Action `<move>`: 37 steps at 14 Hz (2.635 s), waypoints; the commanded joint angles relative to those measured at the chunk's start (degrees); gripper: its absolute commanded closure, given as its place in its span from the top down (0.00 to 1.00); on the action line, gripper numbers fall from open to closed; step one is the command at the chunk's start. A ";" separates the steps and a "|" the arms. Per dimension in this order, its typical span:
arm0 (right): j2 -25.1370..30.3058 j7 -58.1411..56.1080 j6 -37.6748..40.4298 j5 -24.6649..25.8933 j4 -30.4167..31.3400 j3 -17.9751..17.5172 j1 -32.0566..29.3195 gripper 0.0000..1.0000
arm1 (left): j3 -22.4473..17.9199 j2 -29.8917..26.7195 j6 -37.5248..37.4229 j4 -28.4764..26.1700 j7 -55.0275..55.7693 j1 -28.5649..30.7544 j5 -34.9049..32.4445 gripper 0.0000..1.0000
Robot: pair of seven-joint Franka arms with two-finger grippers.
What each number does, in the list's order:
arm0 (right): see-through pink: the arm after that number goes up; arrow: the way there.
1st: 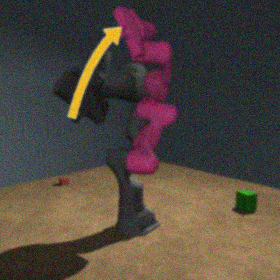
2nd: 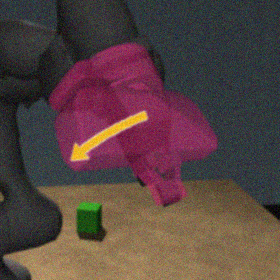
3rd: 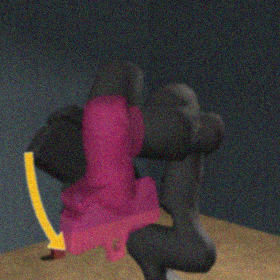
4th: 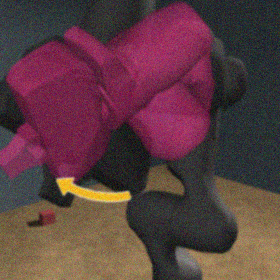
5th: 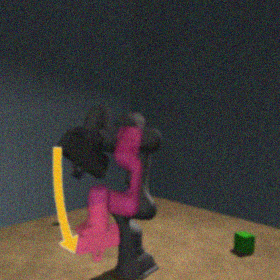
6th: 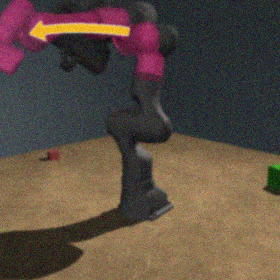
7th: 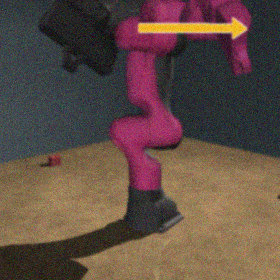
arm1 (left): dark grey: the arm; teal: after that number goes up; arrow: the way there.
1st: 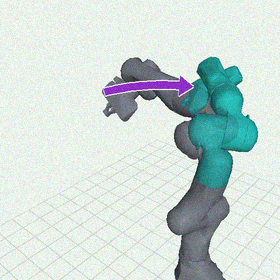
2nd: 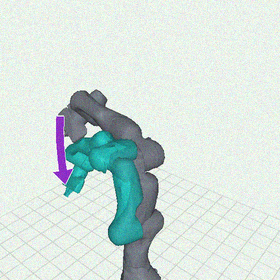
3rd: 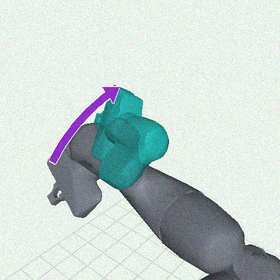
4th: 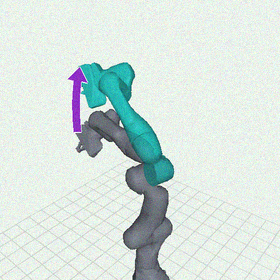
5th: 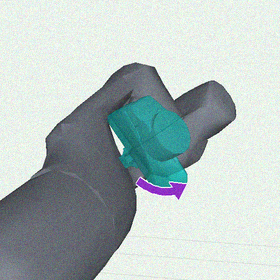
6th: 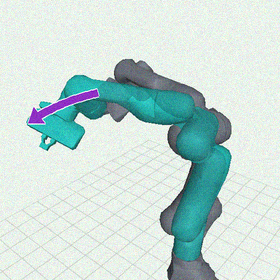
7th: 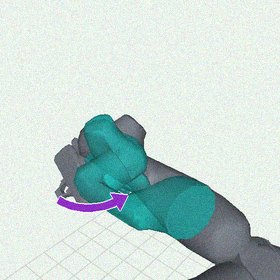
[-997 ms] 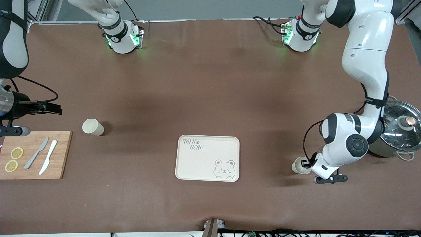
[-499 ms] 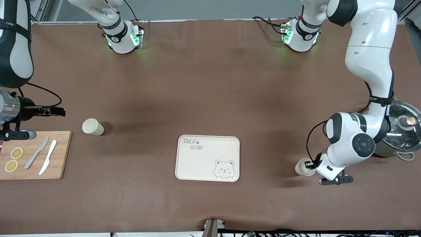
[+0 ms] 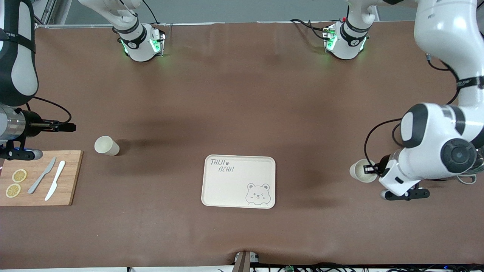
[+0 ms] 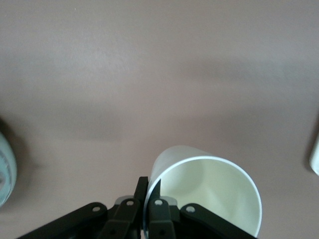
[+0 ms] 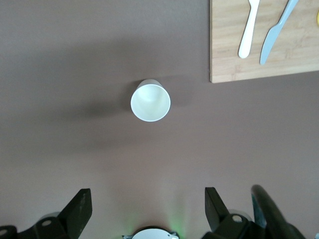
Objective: Place white IKEA cup upright on tray with both arms
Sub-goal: 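Lift the white cup with the left gripper and carry it to the tray, then lower the cup upright onto the tray with the left gripper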
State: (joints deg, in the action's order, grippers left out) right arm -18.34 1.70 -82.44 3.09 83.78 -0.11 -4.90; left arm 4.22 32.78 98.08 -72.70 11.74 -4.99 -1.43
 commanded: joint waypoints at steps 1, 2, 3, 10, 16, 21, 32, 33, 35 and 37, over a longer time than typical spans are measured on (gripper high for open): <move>0.59 1.37 -0.27 0.16 1.91 -0.95 -0.99 1.00 | 0.00 -0.87 -3.94 2.56 3.11 -2.73 -0.51 0.00; 0.50 1.37 -0.09 0.16 2.00 -0.95 -1.78 1.00 | 0.00 -1.23 -4.21 2.73 3.81 -3.96 -0.42 0.00; 0.50 1.37 -0.18 0.16 2.09 -0.95 -2.31 1.00 | 0.00 -1.32 -4.21 3.43 5.21 -4.93 0.19 0.00; 1.55 1.29 -4.13 -2.48 8.41 -0.95 -5.73 1.00 | -0.09 1.93 -5.36 12.13 15.05 -11.96 3.35 0.00; 1.38 1.37 -12.12 -2.74 13.43 -0.95 -7.76 1.00 | -0.09 5.71 0.87 14.78 23.94 -18.64 4.23 0.00; 1.29 6.20 -16.78 -2.65 16.06 -0.95 -7.15 1.00 | -0.35 9.13 7.90 14.78 27.19 -22.16 4.94 0.00; 1.29 6.30 -28.39 -2.65 25.03 -1.03 -7.50 1.00 | -0.88 19.06 23.19 13.99 31.59 -26.03 4.68 0.00; 1.12 6.30 -29.44 -2.65 25.38 -1.03 -7.41 1.00 | -0.88 19.94 24.25 13.99 31.94 -26.29 4.59 0.00; 1.12 6.30 -32.25 -2.65 26.87 -1.03 -7.85 1.00 | -0.88 21.09 26.36 13.64 32.03 -26.56 4.59 0.00; 0.77 6.30 -35.14 -2.65 28.19 -1.03 -7.76 1.00 | -0.88 21.79 27.51 13.46 32.03 -26.47 4.59 0.00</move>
State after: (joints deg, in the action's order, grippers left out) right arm -18.35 7.40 -114.72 1.09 109.48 -0.66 -11.96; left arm 4.30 53.80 124.67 -60.20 42.96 -30.84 2.40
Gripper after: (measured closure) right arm 0.000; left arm 0.965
